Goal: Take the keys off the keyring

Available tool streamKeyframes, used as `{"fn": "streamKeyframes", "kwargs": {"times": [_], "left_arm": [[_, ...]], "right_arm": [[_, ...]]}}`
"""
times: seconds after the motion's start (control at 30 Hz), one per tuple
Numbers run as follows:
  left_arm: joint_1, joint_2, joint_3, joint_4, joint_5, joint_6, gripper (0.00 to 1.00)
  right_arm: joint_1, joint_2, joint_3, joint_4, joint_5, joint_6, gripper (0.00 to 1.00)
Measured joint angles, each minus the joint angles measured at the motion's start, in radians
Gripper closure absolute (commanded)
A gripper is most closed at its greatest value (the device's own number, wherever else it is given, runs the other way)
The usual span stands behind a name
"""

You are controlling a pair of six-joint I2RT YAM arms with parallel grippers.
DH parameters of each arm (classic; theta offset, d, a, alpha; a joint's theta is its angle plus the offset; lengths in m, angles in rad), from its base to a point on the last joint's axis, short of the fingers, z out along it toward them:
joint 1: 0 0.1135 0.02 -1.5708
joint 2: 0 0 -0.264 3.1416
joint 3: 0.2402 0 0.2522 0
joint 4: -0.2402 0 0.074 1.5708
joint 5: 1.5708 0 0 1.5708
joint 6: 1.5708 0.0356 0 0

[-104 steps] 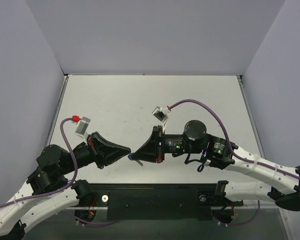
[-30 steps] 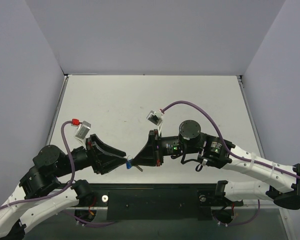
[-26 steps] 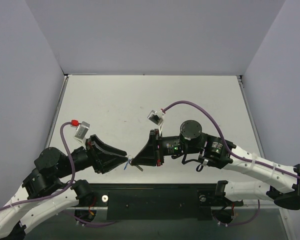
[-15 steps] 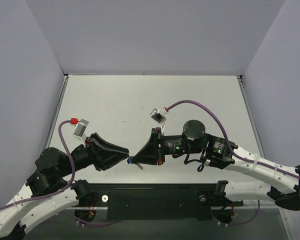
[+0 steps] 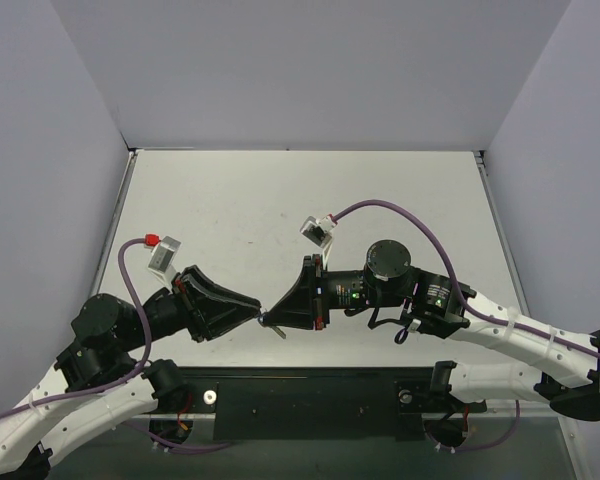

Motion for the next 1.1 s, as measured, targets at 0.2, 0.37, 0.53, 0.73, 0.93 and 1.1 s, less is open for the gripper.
{"fn": "streamKeyframes", "kwargs": {"times": [0.2, 0.37, 0.53, 0.73, 0.93, 1.1], "left_arm": [[0.0, 0.002, -0.001, 0.0, 0.01, -0.006, 0.62], [0.0, 0.002, -0.019, 0.003, 0.018, -0.018, 0.95], [0.0, 0.003, -0.021, 0.028, 0.031, -0.023, 1.0], [0.0, 0.037, 0.014, 0.005, 0.06, 0.005, 1.0], [0.0, 0.104, 0.111, -0.1, 0.124, 0.086, 1.0], [0.0, 0.182, 0.211, -0.21, 0.182, 0.169, 1.0]], "right_arm": [[0.0, 0.0, 0.0, 0.001, 0.003, 0.0, 1.0], [0.0, 0.0, 0.0, 0.004, 0.003, 0.0, 1.0], [0.0, -0.001, 0.0, 0.004, 0.008, 0.0, 1.0], [-0.001, -0.012, 0.0, -0.01, 0.005, -0.001, 1.0], [-0.001, -0.023, 0.002, -0.028, -0.005, -0.008, 1.0], [-0.003, -0.029, 0.023, -0.08, -0.017, -0.021, 1.0]]}}
